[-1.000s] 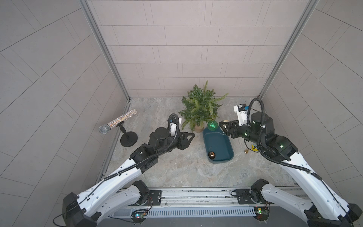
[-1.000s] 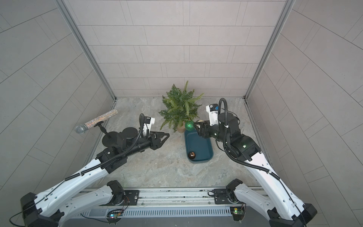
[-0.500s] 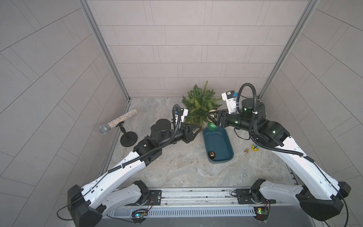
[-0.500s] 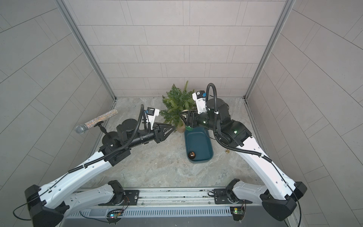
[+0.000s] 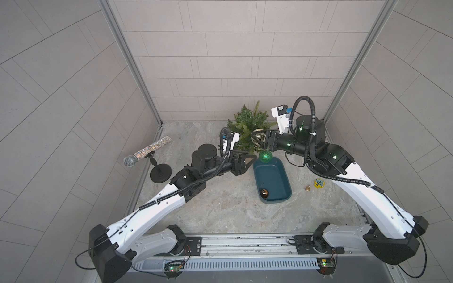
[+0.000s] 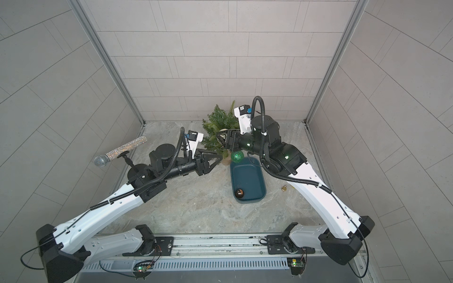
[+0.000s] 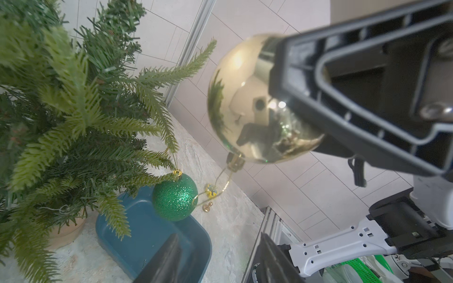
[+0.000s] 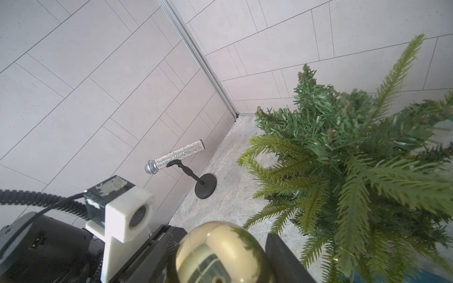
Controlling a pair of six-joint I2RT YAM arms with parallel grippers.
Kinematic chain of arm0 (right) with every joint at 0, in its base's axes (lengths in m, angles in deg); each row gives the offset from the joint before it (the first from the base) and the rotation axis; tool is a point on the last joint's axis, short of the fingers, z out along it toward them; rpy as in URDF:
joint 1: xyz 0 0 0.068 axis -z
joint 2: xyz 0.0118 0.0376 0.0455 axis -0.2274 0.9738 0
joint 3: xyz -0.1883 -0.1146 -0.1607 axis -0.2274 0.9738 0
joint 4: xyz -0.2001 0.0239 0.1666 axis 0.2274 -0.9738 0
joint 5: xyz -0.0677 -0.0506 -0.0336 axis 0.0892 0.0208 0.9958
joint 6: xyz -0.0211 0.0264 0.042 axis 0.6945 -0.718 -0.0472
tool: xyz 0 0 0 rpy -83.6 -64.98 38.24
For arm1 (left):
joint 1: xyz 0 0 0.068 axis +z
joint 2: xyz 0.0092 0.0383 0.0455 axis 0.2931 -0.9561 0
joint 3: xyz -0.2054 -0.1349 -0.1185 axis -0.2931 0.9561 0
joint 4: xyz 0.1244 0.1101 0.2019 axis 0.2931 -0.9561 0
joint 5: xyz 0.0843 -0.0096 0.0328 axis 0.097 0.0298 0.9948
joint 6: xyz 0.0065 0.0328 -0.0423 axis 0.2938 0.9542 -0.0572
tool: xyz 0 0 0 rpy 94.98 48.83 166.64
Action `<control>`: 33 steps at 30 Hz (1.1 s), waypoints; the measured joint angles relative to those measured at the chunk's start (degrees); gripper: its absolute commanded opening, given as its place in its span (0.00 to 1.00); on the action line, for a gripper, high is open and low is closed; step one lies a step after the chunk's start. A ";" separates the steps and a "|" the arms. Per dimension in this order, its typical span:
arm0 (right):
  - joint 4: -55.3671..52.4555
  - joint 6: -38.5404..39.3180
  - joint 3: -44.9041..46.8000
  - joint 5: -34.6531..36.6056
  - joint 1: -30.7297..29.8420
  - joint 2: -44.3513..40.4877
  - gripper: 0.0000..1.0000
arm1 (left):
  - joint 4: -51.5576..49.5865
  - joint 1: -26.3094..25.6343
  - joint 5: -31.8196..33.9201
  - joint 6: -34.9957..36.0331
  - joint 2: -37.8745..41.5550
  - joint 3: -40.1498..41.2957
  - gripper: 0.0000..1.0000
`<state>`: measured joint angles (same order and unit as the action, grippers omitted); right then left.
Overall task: Decorate the small christmas tree with ornaments
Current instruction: Hang an ornament on the christmas tree.
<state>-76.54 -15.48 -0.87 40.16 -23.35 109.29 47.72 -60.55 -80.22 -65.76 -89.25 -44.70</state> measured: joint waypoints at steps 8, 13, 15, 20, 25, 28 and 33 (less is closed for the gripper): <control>2.08 -1.11 0.00 -1.25 -0.26 0.00 0.60 | 1.53 0.00 -0.09 1.31 -0.96 -0.83 0.46; 2.91 -1.73 0.00 -1.95 -0.26 0.11 0.60 | 1.57 0.00 0.09 2.95 -1.60 -2.23 0.29; 3.13 -1.79 0.00 -2.12 -0.26 0.24 0.60 | 1.62 0.00 0.11 3.41 -1.77 -2.67 0.20; 3.37 -1.92 0.00 -2.43 -0.26 0.37 0.60 | 1.25 0.09 0.94 4.55 -1.81 -3.21 0.04; 3.91 -1.92 0.00 -2.69 -0.28 0.94 0.60 | 0.26 0.79 2.16 5.40 -1.79 -3.21 0.00; 4.46 -1.92 0.00 -2.84 -0.26 1.51 0.60 | 0.17 1.60 3.21 5.46 -1.60 -3.21 0.00; 5.46 -1.90 -0.31 -2.78 -0.26 3.43 0.60 | -0.28 3.54 4.70 5.60 -1.01 -3.21 0.00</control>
<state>-71.08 -17.38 -1.17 37.39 -23.61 112.72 47.44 -57.01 -75.52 -60.16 -90.25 -47.91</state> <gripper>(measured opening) 0.604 0.038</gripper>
